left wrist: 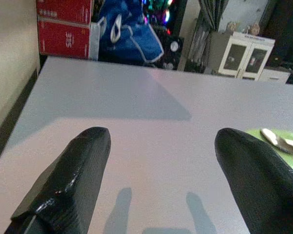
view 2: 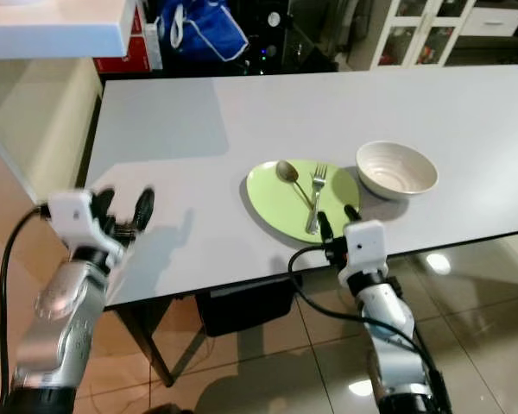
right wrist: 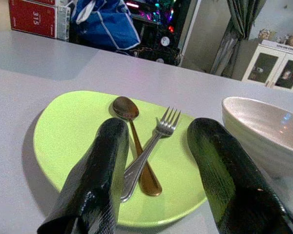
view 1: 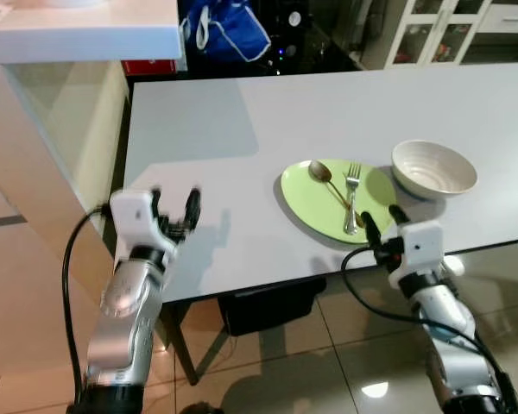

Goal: Setting the table

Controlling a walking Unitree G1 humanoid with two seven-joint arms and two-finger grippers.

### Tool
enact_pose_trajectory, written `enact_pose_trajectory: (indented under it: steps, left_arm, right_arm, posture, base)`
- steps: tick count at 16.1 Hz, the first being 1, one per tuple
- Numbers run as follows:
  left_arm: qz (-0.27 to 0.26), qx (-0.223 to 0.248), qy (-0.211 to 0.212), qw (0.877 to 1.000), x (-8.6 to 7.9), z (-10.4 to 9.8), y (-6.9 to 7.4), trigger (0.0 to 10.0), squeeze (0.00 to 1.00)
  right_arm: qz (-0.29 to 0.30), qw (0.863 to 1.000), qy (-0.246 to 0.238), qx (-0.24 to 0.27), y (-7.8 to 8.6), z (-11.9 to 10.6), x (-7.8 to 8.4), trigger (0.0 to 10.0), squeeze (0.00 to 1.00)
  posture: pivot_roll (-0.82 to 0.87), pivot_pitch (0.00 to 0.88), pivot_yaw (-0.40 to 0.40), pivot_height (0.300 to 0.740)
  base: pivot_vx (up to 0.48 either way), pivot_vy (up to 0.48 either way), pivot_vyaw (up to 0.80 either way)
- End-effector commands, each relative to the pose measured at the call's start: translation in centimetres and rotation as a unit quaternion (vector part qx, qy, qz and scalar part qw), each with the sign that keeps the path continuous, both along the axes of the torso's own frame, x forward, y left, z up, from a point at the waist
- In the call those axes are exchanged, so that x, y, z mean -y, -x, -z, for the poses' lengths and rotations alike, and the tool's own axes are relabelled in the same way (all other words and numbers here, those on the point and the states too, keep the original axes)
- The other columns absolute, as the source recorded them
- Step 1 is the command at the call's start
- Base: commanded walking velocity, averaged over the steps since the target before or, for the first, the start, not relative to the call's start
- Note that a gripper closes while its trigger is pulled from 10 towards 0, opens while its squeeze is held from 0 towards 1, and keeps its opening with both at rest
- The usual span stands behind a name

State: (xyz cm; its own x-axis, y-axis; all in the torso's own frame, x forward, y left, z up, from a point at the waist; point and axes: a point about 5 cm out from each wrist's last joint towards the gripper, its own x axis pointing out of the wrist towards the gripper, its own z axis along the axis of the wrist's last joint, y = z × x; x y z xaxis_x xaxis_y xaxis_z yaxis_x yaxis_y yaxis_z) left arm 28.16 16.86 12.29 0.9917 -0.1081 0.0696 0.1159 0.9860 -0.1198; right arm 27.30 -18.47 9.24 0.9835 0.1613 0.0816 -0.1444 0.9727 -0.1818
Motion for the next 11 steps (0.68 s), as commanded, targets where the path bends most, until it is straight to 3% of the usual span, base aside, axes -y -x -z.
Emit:
enact_pose_trajectory:
  steps: [1, 5, 8, 10, 11]
  left_arm:
    - [0.017, 0.005, 0.002, 1.000, 0.9, -0.4, 0.1, 10.0, 0.00]
    - [0.017, -0.002, 0.001, 1.000, 2.0, -0.5, 0.0, 10.0, 0.00]
    - [0.013, -0.026, -0.017, 0.999, 2.0, 0.9, 0.3, 10.0, 0.00]
    - [0.026, -0.041, -0.010, 0.999, 1.5, 2.4, 1.3, 10.0, 0.00]
    - [0.047, -0.035, -0.025, 0.998, 1.3, 2.8, 1.7, 10.0, 0.00]
  right_arm:
    - [-0.001, 1.000, 0.000, 0.022, 0.0, -0.7, -0.6, 10.0, 0.00]
    - [0.015, 0.999, -0.025, 0.037, -1.0, -1.6, -1.9, 10.0, 0.00]
    - [0.044, 0.996, -0.055, -0.053, -1.5, 0.2, -1.2, 10.0, 0.00]
    - [0.042, 0.997, -0.034, -0.054, -0.8, 1.2, -1.2, 10.0, 0.00]
    - [0.026, 0.998, -0.020, -0.050, -0.7, 1.5, -1.1, 10.0, 0.00]
  posture:
    - [0.03, 0.000, -0.035, 0.740]
    - [0.03, 0.000, -0.037, 0.740]
    - [0.03, 0.000, -0.034, 0.740]
    - [0.03, 0.000, -0.038, 0.740]
    - [0.03, 0.000, -0.039, 0.740]
  base:
    - [0.000, 0.000, 0.00]
    - [0.000, 0.000, 0.00]
    - [0.000, 0.000, 0.00]
    - [0.000, 0.000, 0.00]
    - [0.000, 0.000, 0.00]
